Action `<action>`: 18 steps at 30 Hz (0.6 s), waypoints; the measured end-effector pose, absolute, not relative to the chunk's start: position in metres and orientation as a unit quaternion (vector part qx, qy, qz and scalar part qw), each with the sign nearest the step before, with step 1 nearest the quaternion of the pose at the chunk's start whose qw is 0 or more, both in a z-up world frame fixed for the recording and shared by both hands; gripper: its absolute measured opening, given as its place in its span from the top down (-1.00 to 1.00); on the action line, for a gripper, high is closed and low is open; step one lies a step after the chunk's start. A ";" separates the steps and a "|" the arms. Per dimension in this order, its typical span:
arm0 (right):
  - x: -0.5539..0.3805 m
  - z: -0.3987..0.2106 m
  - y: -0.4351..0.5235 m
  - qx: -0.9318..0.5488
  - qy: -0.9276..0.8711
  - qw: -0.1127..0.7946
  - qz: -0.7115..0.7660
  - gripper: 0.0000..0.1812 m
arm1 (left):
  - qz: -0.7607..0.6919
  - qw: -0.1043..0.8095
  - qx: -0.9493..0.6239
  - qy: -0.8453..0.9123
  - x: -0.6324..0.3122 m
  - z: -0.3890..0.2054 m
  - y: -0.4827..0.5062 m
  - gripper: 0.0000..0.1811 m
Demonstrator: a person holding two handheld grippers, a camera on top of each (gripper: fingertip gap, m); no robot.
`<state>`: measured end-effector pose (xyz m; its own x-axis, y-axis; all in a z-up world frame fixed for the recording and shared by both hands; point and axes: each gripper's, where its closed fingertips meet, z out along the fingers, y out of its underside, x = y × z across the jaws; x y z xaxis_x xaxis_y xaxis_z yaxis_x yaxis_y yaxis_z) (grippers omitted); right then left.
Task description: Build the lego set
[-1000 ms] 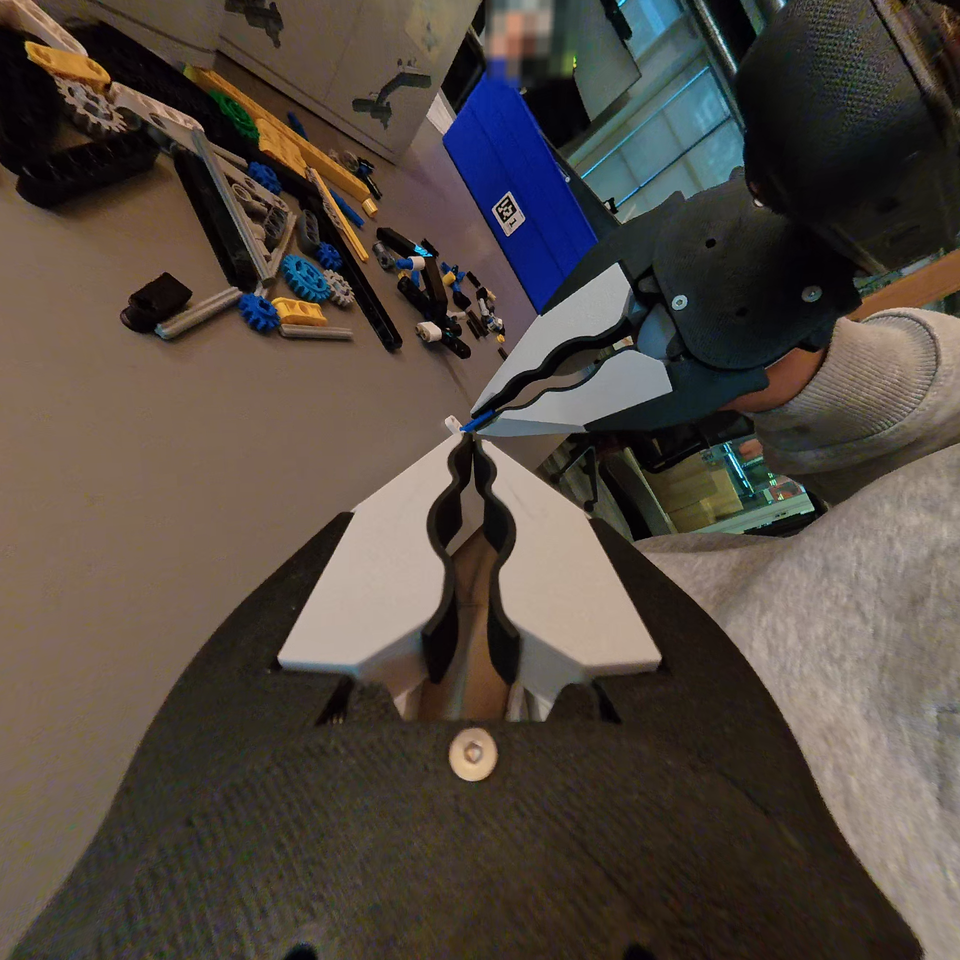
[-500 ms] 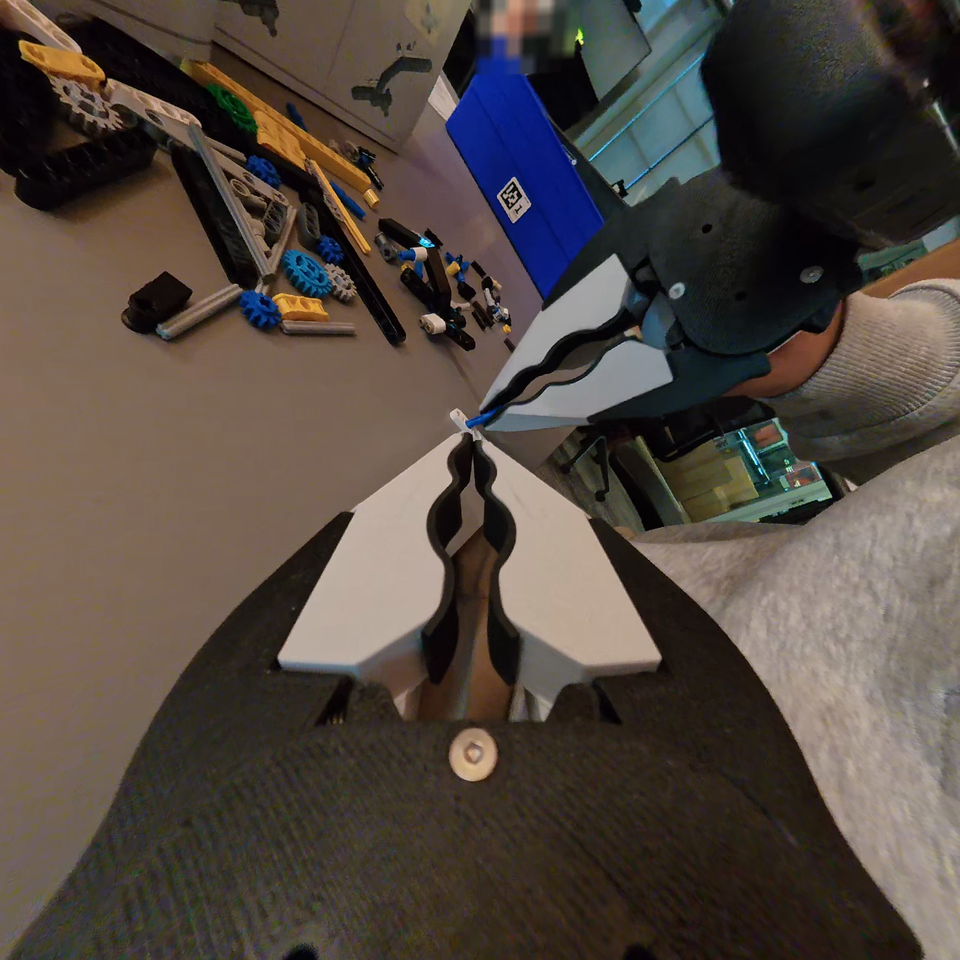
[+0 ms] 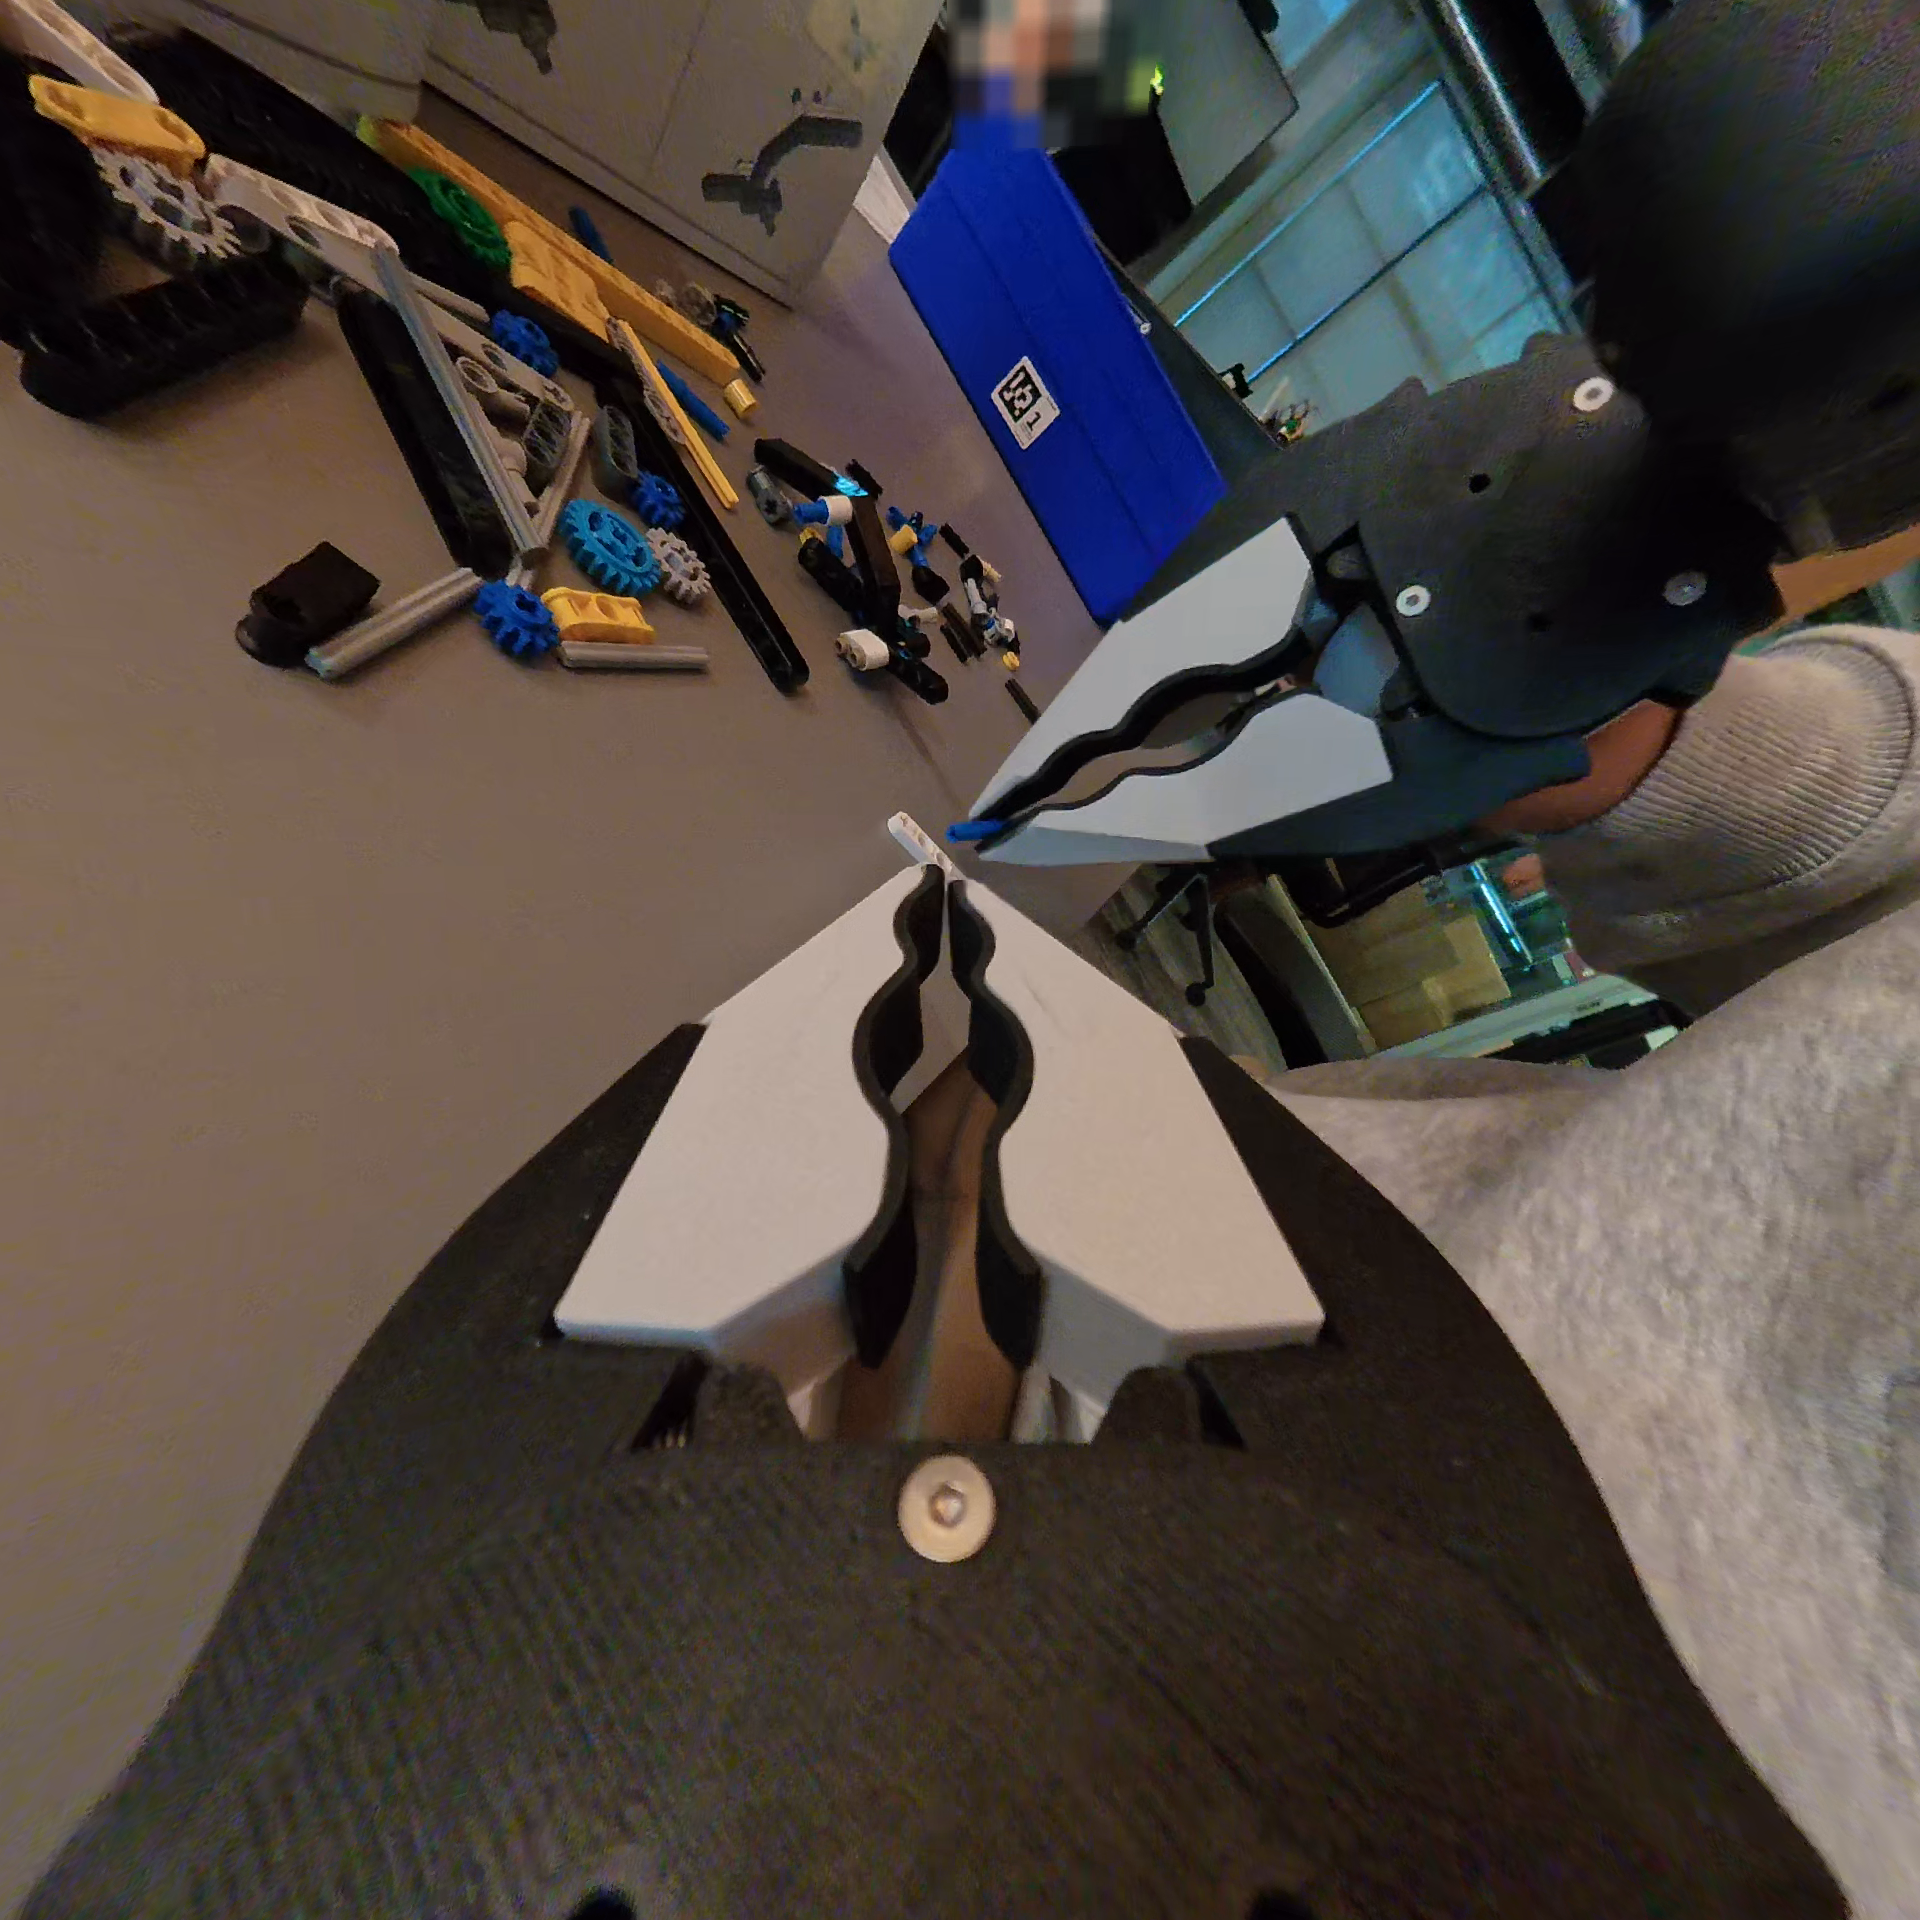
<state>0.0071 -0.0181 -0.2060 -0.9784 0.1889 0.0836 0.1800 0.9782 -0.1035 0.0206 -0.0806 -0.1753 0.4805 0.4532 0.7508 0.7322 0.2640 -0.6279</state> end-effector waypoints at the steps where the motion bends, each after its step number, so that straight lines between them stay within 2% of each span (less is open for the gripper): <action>1: 0.010 -0.205 -0.023 -0.094 -0.993 0.040 0.063 0.97 | -0.111 0.620 -0.597 -0.497 0.021 -0.175 -0.080 1.00; 5: 0.025 -0.197 -0.040 -0.111 -0.986 0.000 0.126 0.97 | -0.087 0.620 -0.641 -0.443 0.033 -0.167 -0.064 0.95; 9: 0.036 -0.182 -0.049 -0.176 -0.959 -0.075 0.209 0.97 | 0.022 0.587 -0.699 -0.408 0.034 -0.170 -0.054 0.88; 18: 0.049 -0.171 -0.024 -0.188 -0.945 -0.075 0.258 0.97 | 0.056 0.589 -0.737 -0.328 0.052 -0.163 -0.018 0.76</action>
